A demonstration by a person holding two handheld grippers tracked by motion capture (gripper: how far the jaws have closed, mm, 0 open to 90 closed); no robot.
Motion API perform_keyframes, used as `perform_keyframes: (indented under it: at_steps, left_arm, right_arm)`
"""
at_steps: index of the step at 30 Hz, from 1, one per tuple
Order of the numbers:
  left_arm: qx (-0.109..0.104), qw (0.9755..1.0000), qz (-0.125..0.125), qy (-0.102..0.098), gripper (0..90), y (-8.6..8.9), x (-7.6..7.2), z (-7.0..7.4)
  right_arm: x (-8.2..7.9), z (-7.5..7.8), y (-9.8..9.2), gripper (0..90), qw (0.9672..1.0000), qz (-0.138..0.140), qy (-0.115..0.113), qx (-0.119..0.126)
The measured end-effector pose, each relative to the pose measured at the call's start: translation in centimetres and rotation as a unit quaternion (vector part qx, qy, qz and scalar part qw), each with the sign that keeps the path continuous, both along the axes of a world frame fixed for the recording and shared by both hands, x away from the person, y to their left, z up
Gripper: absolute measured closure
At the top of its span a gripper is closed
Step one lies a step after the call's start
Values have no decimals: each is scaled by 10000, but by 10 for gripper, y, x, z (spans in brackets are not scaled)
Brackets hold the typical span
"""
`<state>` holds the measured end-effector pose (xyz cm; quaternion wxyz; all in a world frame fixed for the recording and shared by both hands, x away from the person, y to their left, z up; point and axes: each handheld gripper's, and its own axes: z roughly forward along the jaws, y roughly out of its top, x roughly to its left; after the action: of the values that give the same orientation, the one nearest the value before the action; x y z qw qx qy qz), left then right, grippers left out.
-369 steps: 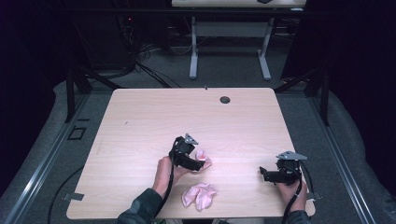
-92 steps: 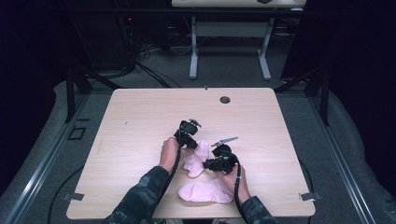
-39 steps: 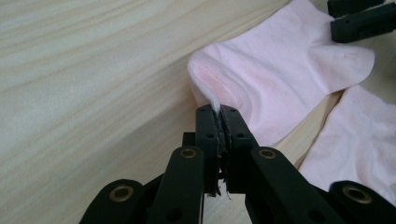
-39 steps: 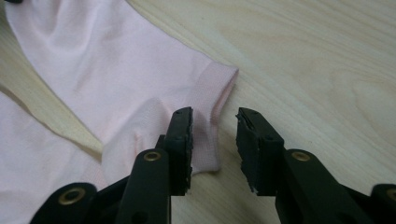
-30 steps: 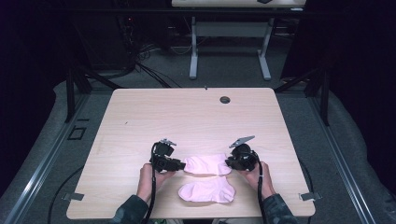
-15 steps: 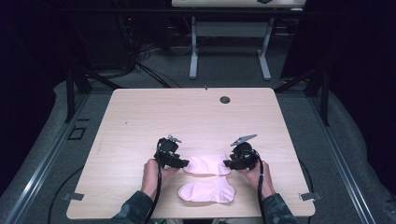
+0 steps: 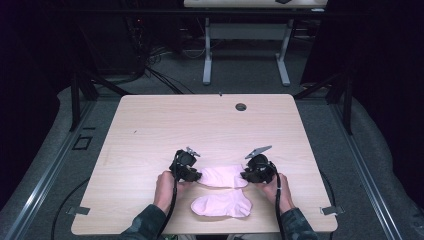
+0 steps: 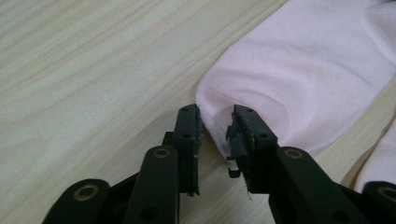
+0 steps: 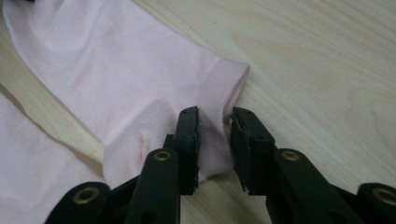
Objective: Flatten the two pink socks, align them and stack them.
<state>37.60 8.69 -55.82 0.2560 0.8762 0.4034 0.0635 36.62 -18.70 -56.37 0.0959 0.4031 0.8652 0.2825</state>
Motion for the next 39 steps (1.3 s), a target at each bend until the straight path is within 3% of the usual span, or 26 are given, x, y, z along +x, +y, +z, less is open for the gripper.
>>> perform_keyframes:
  at_steps: [7, 11, 14, 18, 23, 27, 28, 30, 32, 39]
  left_arm:
    - [-31, 9999, -102, -80, 867, -1, -3, -2]
    - [-66, 9999, -115, -84, 886, 0, -3, -2]
    - [-225, 9997, -108, -13, 889, 4, -1, 0]
    - [-477, 9988, -23, -49, 890, 11, -3, 11]
    - [-717, 9973, -4, -163, 890, 17, -6, 34]
    - [-805, 9964, -42, -264, 890, 18, -13, 49]
    - [-856, 9958, -70, -324, 890, 20, -21, 59]
    - [-901, 9953, -129, -343, 890, 22, -27, 63]
    - [-942, 9948, -144, -352, 890, 24, -35, 67]
    - [-1142, 9928, -158, -309, 890, 34, -60, 67]
  right_arm:
    - [-2, -1, 0, 831, 9998, 181, -16, 39]
    - [-3, -1, 0, 849, 9998, 194, -36, 48]
    - [-4, -1, 0, 853, 9998, 141, -45, 121]
    - [-6, 5, -2, 855, 9997, 143, -142, 167]
    - [-10, 25, -5, 855, 9990, 115, -306, 302]
    - [-17, 46, -7, 855, 9981, 148, -494, 331]
    - [-21, 51, -8, 855, 9980, 170, -508, 337]
    - [-28, 58, -8, 855, 9976, 195, -559, 362]
    - [-30, 60, -9, 855, 9975, 236, -573, 347]
    - [-61, 70, -10, 854, 9966, 449, -572, 385]
